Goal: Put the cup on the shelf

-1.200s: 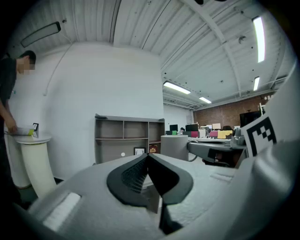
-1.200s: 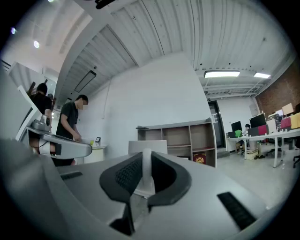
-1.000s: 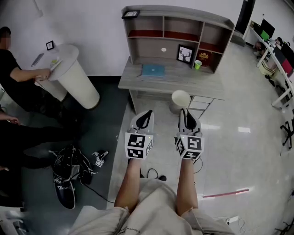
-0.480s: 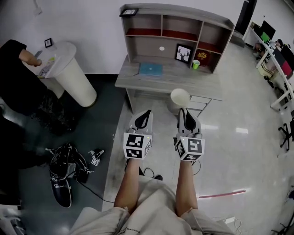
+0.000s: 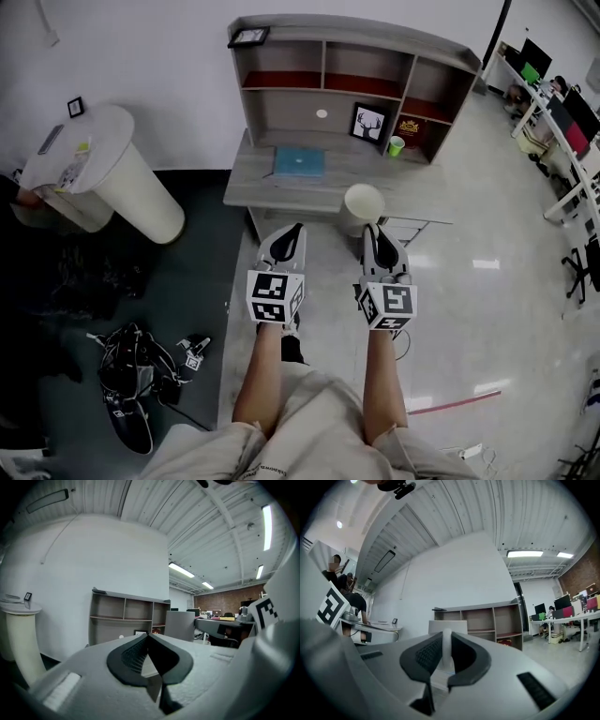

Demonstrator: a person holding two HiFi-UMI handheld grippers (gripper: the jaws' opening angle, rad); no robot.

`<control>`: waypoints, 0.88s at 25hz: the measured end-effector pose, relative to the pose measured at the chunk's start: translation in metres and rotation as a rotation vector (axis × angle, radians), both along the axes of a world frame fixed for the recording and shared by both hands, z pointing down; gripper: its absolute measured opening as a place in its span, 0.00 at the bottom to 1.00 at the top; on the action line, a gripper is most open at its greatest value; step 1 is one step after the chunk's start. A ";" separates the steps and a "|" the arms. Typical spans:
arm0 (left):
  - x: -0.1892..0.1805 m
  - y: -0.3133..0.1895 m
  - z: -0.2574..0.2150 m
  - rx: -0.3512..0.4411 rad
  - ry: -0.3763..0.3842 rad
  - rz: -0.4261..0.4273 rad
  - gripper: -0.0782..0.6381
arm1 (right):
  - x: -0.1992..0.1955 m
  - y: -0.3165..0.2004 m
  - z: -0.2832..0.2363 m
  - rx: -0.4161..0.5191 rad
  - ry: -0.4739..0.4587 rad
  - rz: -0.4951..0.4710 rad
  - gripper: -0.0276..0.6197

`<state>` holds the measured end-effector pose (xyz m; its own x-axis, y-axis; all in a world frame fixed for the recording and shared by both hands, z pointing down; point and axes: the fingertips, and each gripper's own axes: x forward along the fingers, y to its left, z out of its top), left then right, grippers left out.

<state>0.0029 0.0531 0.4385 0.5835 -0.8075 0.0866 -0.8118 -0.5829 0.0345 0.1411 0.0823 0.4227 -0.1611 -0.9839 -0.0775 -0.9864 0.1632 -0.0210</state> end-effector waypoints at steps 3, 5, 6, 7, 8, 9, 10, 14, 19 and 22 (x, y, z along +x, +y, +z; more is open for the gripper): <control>0.002 -0.043 -0.006 -0.008 0.009 0.019 0.12 | 0.001 -0.040 -0.008 -0.002 0.008 0.015 0.11; -0.001 -0.068 -0.010 -0.012 0.012 0.035 0.12 | -0.003 -0.065 -0.013 -0.005 0.016 0.023 0.11; -0.004 -0.080 -0.012 -0.013 0.013 0.040 0.12 | -0.006 -0.078 -0.014 -0.008 0.019 0.024 0.11; -0.008 -0.091 -0.014 -0.015 0.014 0.041 0.12 | -0.010 -0.090 -0.015 -0.011 0.019 0.023 0.11; -0.012 -0.102 -0.016 -0.017 0.016 0.037 0.12 | -0.014 -0.101 -0.016 -0.015 0.018 0.019 0.11; -0.017 -0.113 -0.017 -0.020 0.020 0.032 0.12 | -0.018 -0.112 -0.016 -0.018 0.018 0.014 0.11; -0.021 -0.123 -0.017 -0.022 0.024 0.029 0.12 | -0.022 -0.123 -0.017 -0.021 0.019 0.011 0.11; -0.035 -0.159 -0.014 -0.027 0.021 0.026 0.12 | -0.036 -0.162 -0.015 -0.024 0.019 0.006 0.11; -0.077 -0.192 -0.020 -0.020 0.015 -0.008 0.12 | -0.071 -0.206 -0.015 -0.015 0.005 -0.021 0.11; -0.099 -0.205 -0.020 -0.022 0.025 -0.031 0.12 | -0.085 -0.222 -0.016 -0.015 0.008 -0.031 0.11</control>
